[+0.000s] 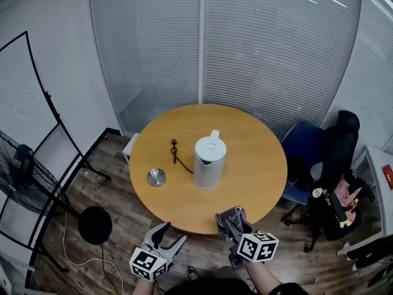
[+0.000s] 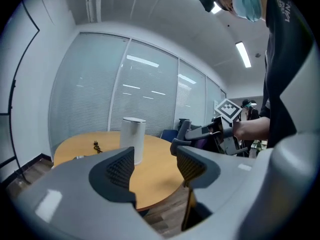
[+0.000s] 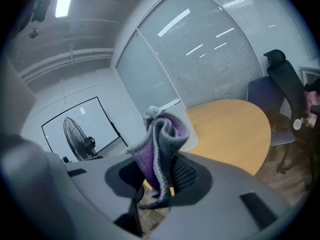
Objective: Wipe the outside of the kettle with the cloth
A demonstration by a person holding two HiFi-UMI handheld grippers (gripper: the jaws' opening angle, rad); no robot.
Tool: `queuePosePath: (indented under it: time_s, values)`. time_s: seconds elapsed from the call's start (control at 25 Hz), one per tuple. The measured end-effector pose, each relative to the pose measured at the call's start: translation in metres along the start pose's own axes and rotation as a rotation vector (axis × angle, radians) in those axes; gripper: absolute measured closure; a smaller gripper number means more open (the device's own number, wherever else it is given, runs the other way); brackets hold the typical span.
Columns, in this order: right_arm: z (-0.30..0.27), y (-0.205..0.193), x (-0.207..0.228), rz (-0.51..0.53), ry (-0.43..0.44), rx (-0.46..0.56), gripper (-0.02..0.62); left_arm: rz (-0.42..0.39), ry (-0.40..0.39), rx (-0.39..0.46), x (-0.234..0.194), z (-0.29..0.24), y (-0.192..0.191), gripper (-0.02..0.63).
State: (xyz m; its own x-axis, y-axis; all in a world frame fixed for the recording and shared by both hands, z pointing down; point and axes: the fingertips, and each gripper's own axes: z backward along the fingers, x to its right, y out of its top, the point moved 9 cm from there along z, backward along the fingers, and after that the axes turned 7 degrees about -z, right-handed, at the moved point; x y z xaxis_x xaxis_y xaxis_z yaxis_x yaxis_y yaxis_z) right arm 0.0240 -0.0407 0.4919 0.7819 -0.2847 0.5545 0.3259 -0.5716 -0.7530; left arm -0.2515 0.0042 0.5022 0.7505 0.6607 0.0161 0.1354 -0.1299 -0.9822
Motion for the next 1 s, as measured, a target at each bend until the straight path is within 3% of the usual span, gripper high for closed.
queuePosePath:
  time_s: [0.4,1.0]
  values:
    - [-0.029,0.008,-0.001,-0.049,-0.017,0.057,0.479,-0.168,-0.175,-0.056,-0.038,-0.049,0.008,0.296]
    - [-0.098,0.066,0.034,-0.043,0.061,0.016,0.479,-0.363,-0.229,-0.078,-0.087,-0.139,0.054,0.284]
